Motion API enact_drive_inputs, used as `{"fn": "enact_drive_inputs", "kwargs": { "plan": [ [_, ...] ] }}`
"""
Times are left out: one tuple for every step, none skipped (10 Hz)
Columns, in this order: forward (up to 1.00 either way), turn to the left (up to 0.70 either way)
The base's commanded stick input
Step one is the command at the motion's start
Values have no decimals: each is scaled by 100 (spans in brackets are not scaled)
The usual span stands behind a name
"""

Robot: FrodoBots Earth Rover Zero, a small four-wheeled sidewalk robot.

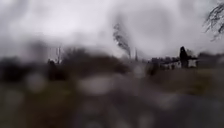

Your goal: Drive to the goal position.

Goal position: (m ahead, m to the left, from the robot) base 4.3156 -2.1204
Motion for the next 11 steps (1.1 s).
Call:
{"fn": "enact_drive_inputs", "kwargs": {
  "plan": [
    [85,0],
    [85,0],
    [85,0],
    [85,0],
    [85,0],
    [85,0],
    [85,0],
    [85,0],
    [85,0],
    [85,0],
    [85,0]
  ]
}}
